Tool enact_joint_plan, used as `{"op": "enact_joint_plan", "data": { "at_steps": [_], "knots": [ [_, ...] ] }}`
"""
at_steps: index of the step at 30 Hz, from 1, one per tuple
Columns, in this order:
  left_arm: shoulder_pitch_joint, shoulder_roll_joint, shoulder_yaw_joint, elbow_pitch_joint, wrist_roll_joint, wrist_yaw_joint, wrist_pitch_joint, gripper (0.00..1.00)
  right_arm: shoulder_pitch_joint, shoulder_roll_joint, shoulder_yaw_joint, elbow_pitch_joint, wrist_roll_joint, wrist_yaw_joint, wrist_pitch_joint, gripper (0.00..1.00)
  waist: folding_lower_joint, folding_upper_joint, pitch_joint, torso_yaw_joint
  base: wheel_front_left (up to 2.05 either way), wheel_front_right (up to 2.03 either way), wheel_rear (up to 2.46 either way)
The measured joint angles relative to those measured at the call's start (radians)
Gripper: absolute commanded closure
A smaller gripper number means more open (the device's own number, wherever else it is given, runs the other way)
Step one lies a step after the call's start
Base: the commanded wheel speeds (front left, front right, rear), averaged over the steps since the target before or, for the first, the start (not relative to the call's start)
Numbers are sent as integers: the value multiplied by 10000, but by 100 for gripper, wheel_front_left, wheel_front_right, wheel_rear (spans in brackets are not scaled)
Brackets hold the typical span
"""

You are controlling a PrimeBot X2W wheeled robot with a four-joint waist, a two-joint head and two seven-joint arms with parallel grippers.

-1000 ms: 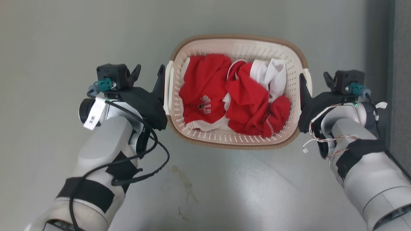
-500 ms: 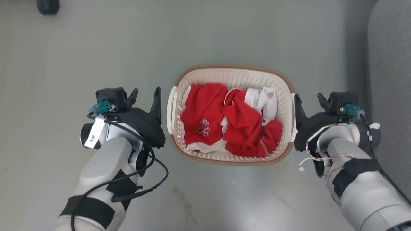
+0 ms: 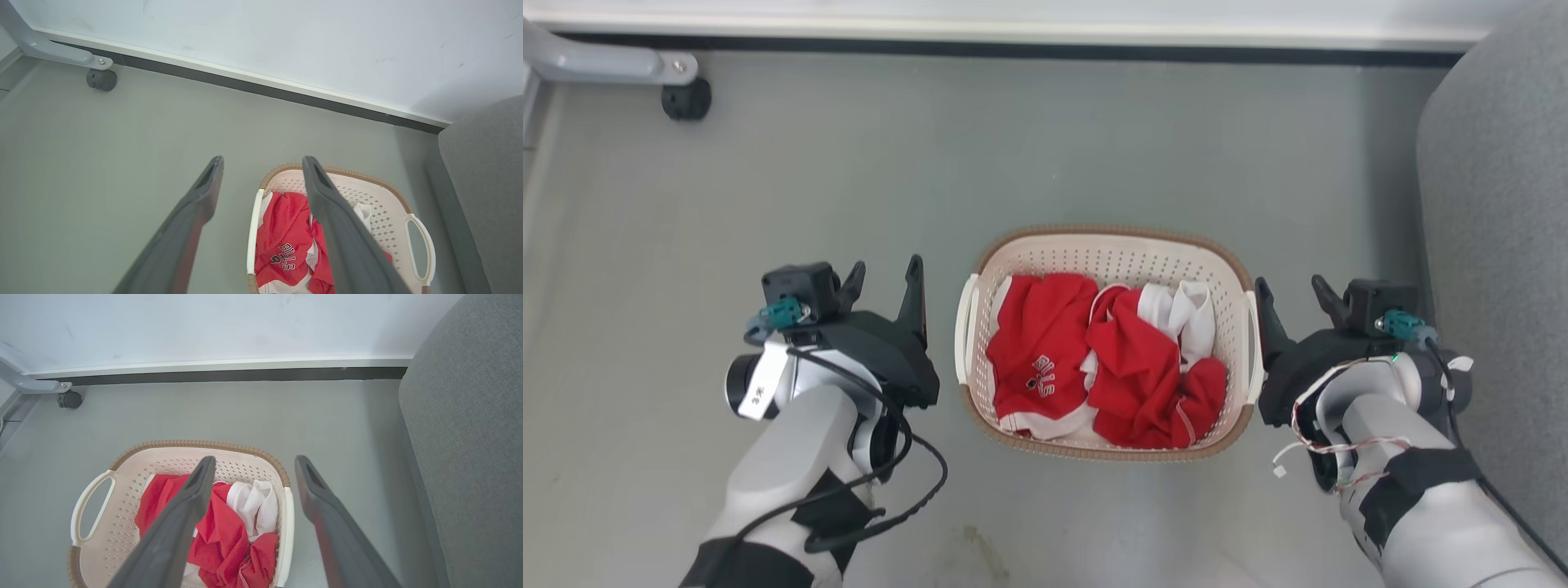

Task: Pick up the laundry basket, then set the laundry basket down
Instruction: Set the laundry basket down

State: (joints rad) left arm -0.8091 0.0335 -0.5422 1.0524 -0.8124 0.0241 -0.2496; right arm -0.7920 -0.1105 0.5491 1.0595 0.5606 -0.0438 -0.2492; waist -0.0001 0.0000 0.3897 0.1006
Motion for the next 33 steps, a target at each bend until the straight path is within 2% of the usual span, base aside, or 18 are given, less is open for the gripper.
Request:
{"op": "enact_joint_plan", "data": {
  "at_steps": [18,33],
  "knots": [
    [1528,121,826,-1478,872,466,0,0,1479,-125,-399,-1645,-616,-280,0,0,0,0,-1222,-52,0,0,0],
    [3085,236,1446,-2727,1812,660,0,0,2939,-184,-665,-3143,-1235,-533,0,0,0,-1,-2261,-91,0,0,0]
  ]
}}
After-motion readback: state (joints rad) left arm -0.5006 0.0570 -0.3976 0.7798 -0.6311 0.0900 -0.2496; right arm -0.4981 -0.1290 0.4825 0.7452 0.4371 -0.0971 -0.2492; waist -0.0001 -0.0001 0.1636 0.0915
